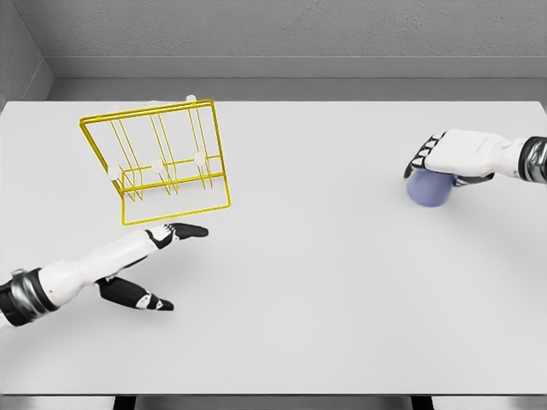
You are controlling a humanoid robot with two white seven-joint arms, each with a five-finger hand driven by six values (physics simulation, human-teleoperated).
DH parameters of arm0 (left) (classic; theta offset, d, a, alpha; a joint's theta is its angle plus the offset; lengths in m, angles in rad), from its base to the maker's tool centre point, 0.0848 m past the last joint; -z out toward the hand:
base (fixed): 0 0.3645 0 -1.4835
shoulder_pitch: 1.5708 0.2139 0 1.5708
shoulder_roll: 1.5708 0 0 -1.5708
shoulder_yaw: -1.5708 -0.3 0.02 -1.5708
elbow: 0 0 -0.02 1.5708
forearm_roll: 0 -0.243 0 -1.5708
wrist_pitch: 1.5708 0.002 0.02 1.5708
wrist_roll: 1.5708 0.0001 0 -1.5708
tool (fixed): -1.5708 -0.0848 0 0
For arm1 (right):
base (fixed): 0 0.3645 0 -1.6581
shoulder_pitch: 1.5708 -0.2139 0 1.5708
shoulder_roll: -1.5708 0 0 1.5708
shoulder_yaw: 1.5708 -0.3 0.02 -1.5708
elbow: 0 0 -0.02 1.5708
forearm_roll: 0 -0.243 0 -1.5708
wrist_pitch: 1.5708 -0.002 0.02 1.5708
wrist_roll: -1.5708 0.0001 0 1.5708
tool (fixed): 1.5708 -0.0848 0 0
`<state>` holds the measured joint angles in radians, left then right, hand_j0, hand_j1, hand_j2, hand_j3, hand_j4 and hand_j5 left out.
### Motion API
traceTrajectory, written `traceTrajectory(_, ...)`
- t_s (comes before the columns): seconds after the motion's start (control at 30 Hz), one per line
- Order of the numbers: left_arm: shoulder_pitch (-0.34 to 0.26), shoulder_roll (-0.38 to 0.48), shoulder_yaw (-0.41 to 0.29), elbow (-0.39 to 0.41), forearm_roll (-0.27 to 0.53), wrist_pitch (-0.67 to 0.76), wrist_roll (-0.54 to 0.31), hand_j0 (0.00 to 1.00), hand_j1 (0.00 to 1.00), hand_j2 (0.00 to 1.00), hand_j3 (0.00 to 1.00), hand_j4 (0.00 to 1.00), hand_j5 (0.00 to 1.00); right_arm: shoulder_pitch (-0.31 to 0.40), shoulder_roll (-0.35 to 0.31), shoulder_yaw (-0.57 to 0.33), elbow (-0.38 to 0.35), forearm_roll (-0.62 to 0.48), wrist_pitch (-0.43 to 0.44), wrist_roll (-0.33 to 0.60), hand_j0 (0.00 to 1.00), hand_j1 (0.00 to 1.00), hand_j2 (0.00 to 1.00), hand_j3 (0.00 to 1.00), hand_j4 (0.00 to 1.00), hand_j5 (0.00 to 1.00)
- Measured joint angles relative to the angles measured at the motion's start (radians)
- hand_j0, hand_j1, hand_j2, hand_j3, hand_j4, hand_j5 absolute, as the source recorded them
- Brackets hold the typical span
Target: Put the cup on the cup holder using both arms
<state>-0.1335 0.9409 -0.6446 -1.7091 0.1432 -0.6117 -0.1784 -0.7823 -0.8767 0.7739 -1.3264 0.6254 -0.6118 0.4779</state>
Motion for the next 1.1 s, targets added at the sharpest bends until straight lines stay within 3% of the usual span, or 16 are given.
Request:
traceTrajectory(0.27, -0.005, 0.026, -0.018, -0.056, 0.148, 0.0, 0.004, 1.0, 1.0, 1.0, 1.0, 1.0, 1.0, -0.002, -0.001, -0.002, -0.002, 0.0, -0.001, 0.002, 0.59, 0.59, 0.59, 0.59, 0.59, 0.59)
traceTrajectory(0.5, -0.009, 0.051, -0.035, -0.083, 0.174, 0.0, 0.002, 1.0, 1.0, 1.0, 1.0, 1.0, 1.0, -0.023, -0.002, -0.014, -0.005, -0.004, -0.001, 0.005, 0.57, 0.57, 0.57, 0.57, 0.57, 0.57)
traceTrajectory(0.63, -0.044, 0.058, -0.062, -0.088, 0.196, 0.0, 0.0, 1.0, 1.0, 1.0, 1.0, 1.0, 1.0, -0.026, -0.003, -0.016, -0.01, -0.005, -0.001, 0.006, 0.56, 0.56, 0.56, 0.56, 0.56, 0.56)
traceTrajectory(0.87, -0.081, 0.052, -0.08, -0.09, 0.273, 0.001, -0.003, 1.0, 1.0, 1.0, 1.0, 1.0, 1.0, -0.028, -0.026, -0.018, -0.076, -0.002, -0.002, 0.008, 0.53, 0.53, 0.53, 0.53, 0.53, 0.53)
traceTrajectory(1.1, -0.137, -0.006, -0.141, -0.09, 0.319, 0.076, -0.007, 1.0, 1.0, 1.0, 1.0, 1.0, 1.0, -0.026, -0.047, -0.018, -0.167, 0.0, -0.001, 0.009, 0.53, 0.53, 0.53, 0.53, 0.53, 0.53)
